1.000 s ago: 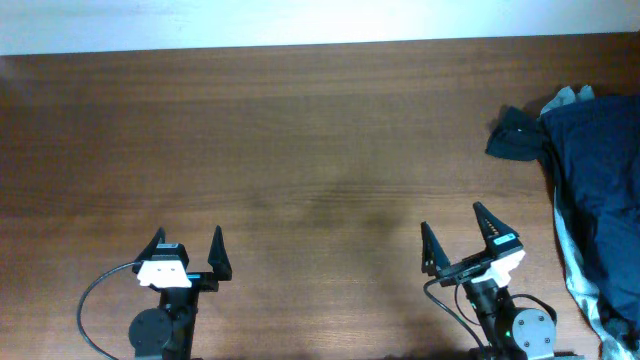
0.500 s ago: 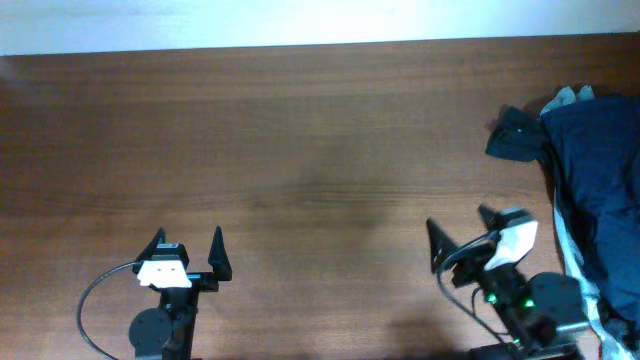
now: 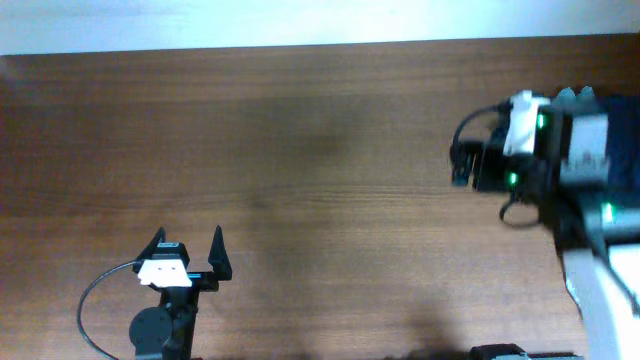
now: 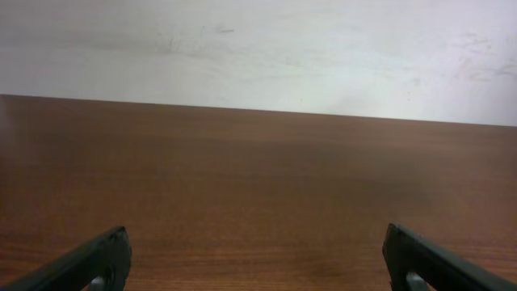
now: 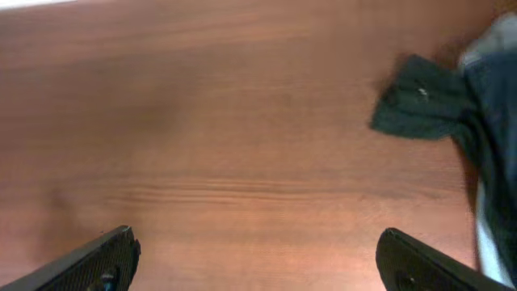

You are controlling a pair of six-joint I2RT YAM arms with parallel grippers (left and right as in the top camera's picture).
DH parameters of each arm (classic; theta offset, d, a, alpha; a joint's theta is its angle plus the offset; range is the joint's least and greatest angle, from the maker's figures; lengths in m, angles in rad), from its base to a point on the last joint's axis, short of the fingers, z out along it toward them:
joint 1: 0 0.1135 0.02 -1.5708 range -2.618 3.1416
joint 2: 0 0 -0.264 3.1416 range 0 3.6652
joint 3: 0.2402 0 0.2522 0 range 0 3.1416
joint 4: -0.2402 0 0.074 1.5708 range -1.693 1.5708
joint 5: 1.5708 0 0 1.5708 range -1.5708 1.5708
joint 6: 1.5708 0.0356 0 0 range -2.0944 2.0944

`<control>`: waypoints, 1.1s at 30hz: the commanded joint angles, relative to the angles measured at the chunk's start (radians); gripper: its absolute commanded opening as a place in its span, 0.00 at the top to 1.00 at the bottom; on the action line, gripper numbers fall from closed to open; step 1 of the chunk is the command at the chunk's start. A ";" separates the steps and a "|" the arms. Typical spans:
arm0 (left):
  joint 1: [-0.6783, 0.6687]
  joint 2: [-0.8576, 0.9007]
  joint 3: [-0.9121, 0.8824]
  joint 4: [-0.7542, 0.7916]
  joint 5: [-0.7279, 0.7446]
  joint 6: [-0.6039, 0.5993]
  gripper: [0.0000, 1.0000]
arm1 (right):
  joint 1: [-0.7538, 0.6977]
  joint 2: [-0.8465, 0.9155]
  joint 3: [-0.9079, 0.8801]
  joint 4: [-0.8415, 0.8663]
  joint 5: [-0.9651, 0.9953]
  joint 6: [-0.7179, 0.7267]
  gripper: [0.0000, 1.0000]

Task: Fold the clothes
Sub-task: 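Reach the right gripper into the clothes pile and grasp the navy shorts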

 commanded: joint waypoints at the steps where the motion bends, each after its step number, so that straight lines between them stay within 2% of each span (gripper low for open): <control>1: -0.004 -0.005 -0.005 -0.003 -0.004 0.016 0.01 | -0.093 0.140 0.101 -0.038 0.061 0.086 0.01; 3: -0.004 -0.005 -0.005 -0.004 -0.004 0.016 0.01 | -0.194 0.225 0.126 -0.042 0.060 0.140 0.01; 8: -0.004 -0.005 -0.005 -0.004 -0.004 0.016 0.01 | -0.433 0.390 0.127 0.007 0.060 0.161 0.01; 13: -0.004 -0.005 -0.005 -0.004 -0.004 0.016 0.01 | -0.581 0.545 0.127 0.177 0.064 0.141 0.01; 20: -0.004 -0.005 -0.005 -0.004 -0.004 0.016 0.01 | -0.598 0.692 0.127 0.291 0.064 0.104 0.01; 25: -0.004 -0.005 -0.005 -0.004 -0.004 0.016 0.01 | -0.597 0.783 0.127 0.360 0.064 0.104 0.05; 27: -0.004 -0.005 -0.005 -0.004 -0.004 0.016 0.01 | -0.597 0.796 0.127 0.378 0.060 0.105 0.08; 32: -0.004 -0.005 -0.005 -0.003 -0.004 0.016 0.01 | -0.581 0.801 0.124 0.406 0.077 0.104 0.07; 33: -0.004 -0.005 -0.005 -0.003 -0.004 0.016 0.01 | -0.576 0.801 0.124 0.410 0.091 0.104 0.10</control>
